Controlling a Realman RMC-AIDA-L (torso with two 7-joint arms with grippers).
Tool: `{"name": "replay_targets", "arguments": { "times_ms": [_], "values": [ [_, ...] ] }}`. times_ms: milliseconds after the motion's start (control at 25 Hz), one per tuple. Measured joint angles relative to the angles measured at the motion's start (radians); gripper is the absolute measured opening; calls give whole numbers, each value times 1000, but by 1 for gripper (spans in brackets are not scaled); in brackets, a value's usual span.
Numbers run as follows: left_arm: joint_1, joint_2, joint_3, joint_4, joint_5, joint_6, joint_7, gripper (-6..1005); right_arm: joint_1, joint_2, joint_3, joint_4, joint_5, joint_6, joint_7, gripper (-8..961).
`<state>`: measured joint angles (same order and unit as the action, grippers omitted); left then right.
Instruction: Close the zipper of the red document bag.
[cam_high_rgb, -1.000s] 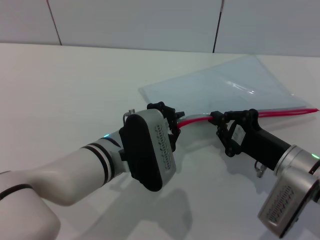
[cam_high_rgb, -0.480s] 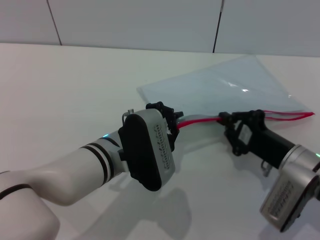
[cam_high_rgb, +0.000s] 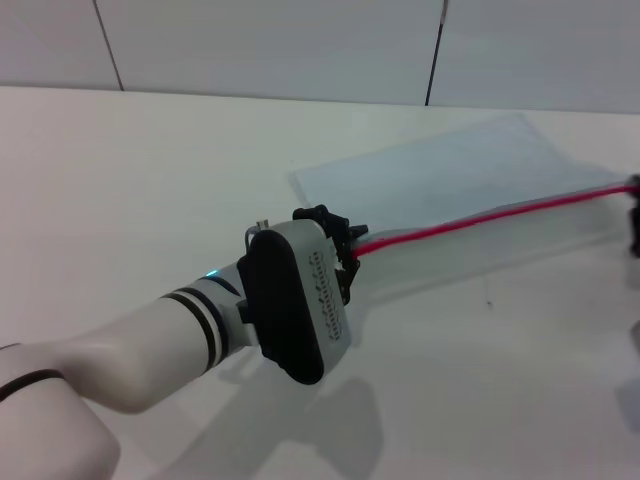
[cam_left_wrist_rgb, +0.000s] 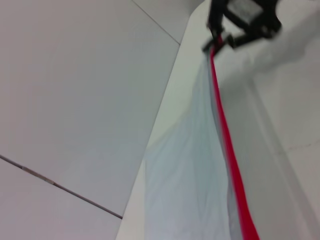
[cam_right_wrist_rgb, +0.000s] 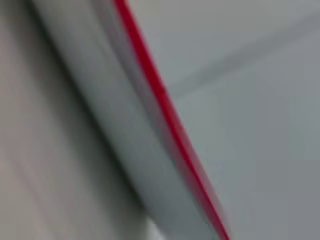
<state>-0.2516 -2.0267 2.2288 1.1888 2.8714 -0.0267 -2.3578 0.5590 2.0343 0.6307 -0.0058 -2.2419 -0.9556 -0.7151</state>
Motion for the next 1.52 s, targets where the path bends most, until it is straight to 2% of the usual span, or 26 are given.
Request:
{"name": "replay_targets", "arguments": {
  "times_ms": [120, 200, 360, 600, 720, 880, 1080, 1240, 1400, 1520],
  "values": [
    [1, 0, -1, 0, -1, 1, 0, 41, 0, 1, 139, -5, 2, 0, -57, 52],
    [2, -1, -3, -2, -1, -6, 0, 40, -2, 5, 211, 8, 2, -4, -102, 84],
    [10, -2, -7, -23, -11, -72, -6, 39, -24, 10, 280, 61, 2, -44, -112, 170],
    [30, -2, -8, -79, -77, -275, -1, 97, -101, 10, 277, 152, 43, -278, 26, 383],
    [46, -3, -15, -106, -131, -396, 1, 254, -120, 11, 272, 176, 55, -345, 153, 471],
    [57, -3, -21, -144, -314, -621, 1, 440, -131, 12, 272, 179, 60, -383, 405, 590],
    [41, -3, -18, -235, -504, -858, -32, 617, -133, 6, 259, 151, 53, -426, 792, 827],
    [26, -4, -7, -311, -603, -1038, -166, 722, -133, 5, 230, 105, 54, -469, 1006, 877],
    [11, -4, -10, -411, -613, -1182, -327, 717, -132, 5, 224, 100, 59, -467, 1023, 899],
    [-5, -4, -8, -455, -639, -1220, -387, 714, -133, 5, 224, 99, 54, -469, 1023, 894]
  ]
}}
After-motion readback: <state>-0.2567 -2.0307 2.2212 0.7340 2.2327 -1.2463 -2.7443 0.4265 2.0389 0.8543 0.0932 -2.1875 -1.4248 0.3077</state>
